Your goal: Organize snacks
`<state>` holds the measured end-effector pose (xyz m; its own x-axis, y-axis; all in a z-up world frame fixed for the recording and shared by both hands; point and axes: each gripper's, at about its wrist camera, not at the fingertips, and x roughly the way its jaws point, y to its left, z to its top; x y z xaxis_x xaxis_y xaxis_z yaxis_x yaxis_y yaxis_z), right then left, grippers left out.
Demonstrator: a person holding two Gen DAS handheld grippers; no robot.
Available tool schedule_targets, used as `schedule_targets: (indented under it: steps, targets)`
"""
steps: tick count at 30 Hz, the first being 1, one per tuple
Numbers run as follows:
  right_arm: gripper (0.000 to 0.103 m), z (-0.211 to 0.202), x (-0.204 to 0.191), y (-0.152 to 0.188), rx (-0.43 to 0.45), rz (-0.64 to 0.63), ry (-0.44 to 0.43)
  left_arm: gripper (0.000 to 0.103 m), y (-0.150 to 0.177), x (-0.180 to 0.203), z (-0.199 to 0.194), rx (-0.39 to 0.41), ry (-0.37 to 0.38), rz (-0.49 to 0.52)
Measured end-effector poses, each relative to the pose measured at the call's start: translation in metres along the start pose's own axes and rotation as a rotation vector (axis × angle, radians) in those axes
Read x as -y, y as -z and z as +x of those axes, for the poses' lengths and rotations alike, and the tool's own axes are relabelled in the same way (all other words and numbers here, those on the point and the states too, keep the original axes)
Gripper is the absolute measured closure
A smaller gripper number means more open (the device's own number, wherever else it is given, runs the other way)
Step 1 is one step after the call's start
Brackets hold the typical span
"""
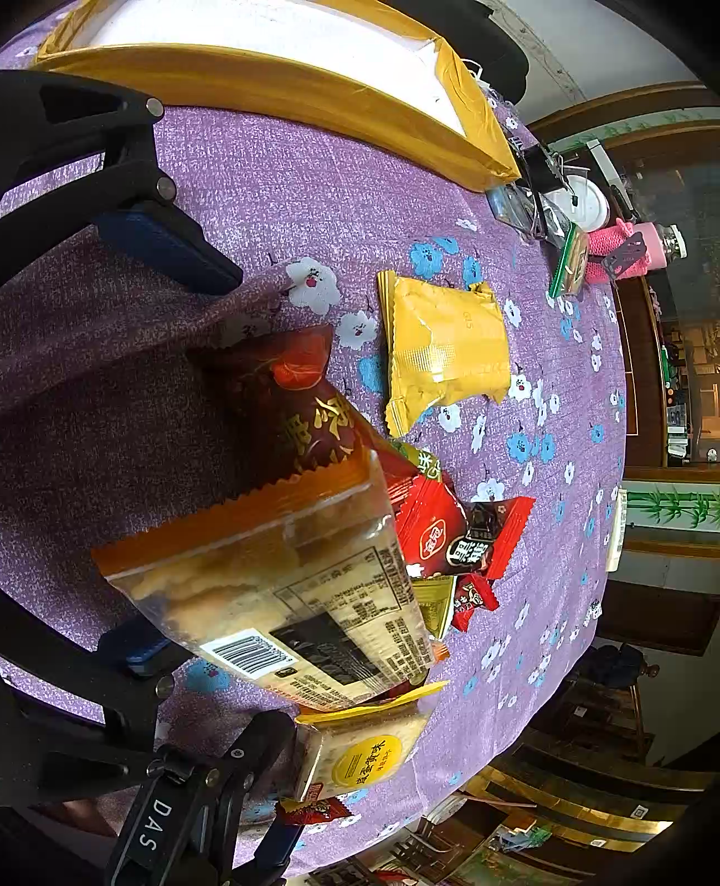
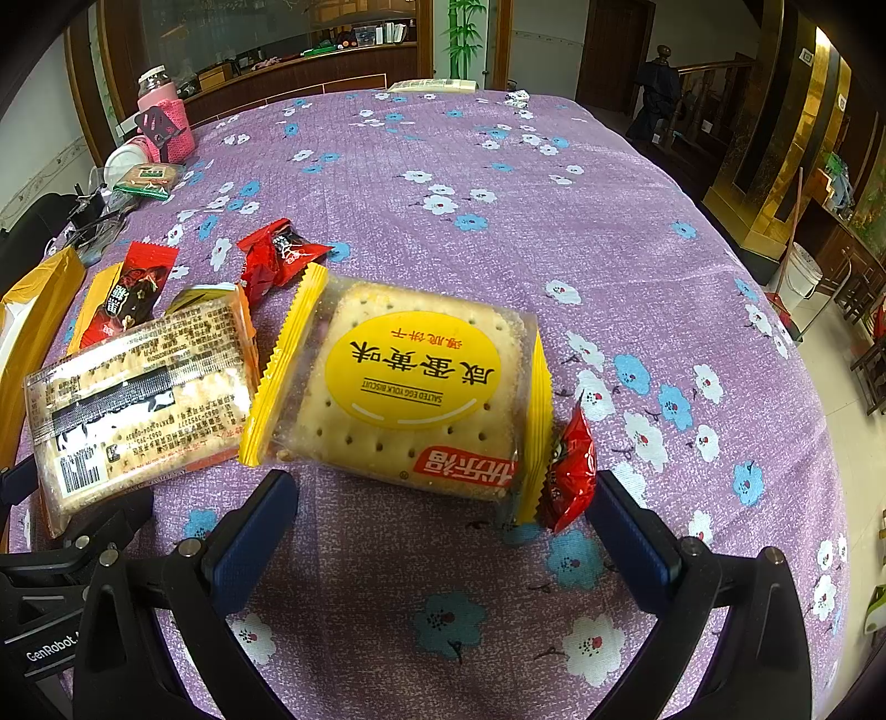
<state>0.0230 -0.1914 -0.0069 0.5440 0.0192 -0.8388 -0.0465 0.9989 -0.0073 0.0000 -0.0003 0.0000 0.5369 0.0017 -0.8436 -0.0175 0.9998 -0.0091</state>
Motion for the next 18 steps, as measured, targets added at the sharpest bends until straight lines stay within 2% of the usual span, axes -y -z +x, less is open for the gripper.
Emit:
schedule_targets:
  steps: [10, 14, 18]
  targets:
    - [0.000, -0.001, -0.004, 0.000, 0.000, 0.003, -0.007, 0.000, 0.002, 0.000, 0.000, 0.000, -0.001, 0.004]
    - [0.000, -0.007, 0.000, 0.003, -0.031, -0.070, -0.087, 0.001, -0.002, -0.001, -0.003, -0.037, 0.060, 0.134]
    - [0.000, -0.027, 0.015, 0.008, -0.023, -0.127, -0.201, 0.001, 0.011, -0.009, -0.031, 0.043, 0.120, 0.217]
